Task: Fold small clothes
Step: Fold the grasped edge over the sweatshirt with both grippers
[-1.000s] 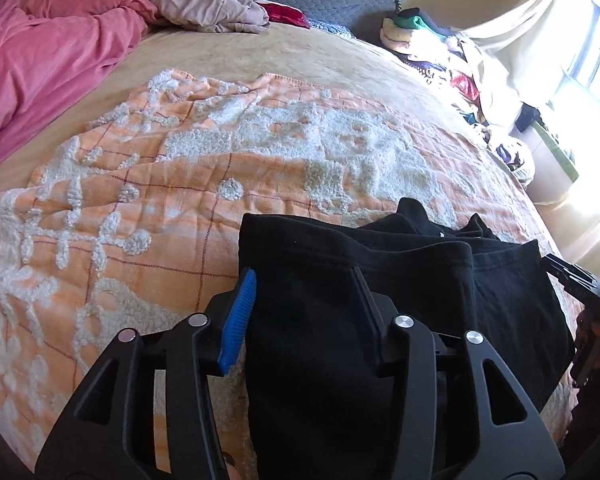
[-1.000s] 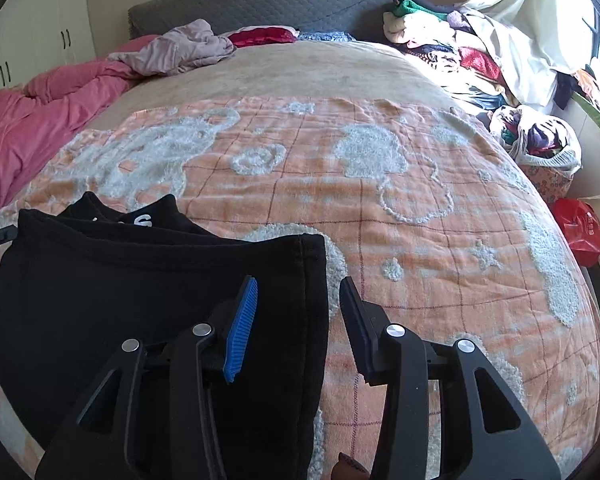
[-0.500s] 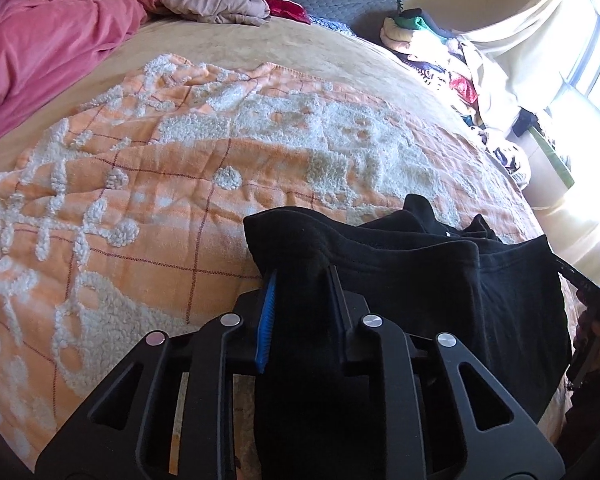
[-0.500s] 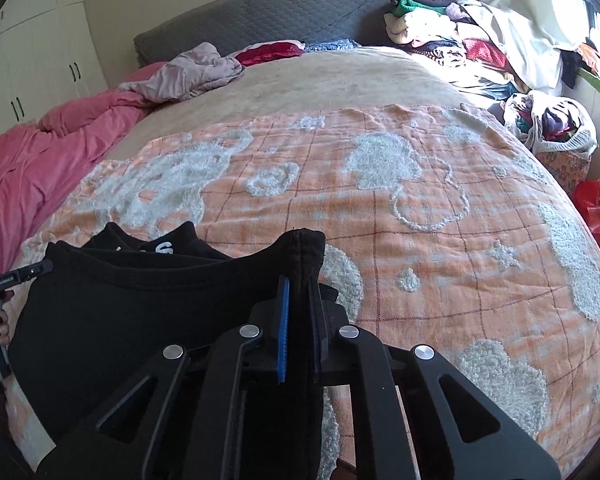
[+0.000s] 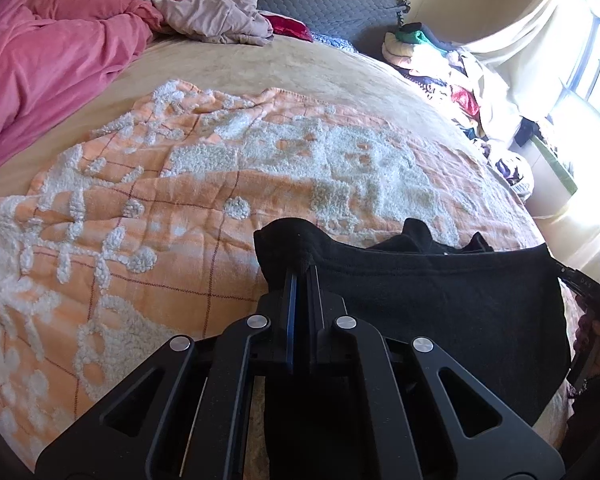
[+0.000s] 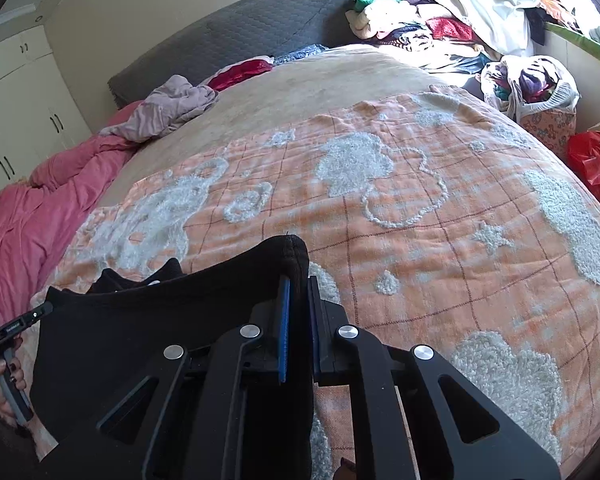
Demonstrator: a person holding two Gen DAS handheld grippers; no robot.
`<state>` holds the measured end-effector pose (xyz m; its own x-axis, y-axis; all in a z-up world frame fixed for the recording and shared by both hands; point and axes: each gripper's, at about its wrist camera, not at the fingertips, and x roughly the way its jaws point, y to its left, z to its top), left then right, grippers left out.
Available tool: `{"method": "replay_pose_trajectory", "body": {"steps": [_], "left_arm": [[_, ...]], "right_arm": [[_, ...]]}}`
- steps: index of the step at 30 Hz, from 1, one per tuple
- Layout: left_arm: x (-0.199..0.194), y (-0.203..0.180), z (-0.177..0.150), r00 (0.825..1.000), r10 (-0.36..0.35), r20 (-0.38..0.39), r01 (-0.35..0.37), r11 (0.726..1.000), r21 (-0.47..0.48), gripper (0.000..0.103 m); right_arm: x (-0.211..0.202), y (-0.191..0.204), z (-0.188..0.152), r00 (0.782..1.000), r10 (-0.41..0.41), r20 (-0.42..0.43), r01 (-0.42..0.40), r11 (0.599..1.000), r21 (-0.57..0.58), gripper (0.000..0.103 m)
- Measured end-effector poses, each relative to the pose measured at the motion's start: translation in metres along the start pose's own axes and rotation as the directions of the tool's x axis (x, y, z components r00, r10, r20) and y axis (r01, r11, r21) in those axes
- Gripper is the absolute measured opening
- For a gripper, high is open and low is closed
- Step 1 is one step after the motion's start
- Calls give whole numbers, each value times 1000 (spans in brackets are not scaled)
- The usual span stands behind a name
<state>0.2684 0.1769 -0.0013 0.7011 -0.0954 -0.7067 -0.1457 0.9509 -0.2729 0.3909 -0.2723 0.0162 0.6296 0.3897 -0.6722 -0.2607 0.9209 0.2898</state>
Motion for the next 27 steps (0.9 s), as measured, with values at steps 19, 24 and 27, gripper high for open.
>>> {"method": "replay_pose_trajectory", "body": {"steps": [19,24,27], "left_arm": [[-6,-11,-6,997,70,-30,-69,997,33,12],[-14,-17,-8,997,64,-31,-63,997,38,18],[-22,-19,-10,997,68,-22,-67,997,39,26]], "right_arm": [[-10,14,-4,996,-94,8,94,992,-88,34],[-27,29,-10,993,-108,43,113,982,-150,44],[-35,37,-14,993,-108,53,116,977,-180,46]]}}
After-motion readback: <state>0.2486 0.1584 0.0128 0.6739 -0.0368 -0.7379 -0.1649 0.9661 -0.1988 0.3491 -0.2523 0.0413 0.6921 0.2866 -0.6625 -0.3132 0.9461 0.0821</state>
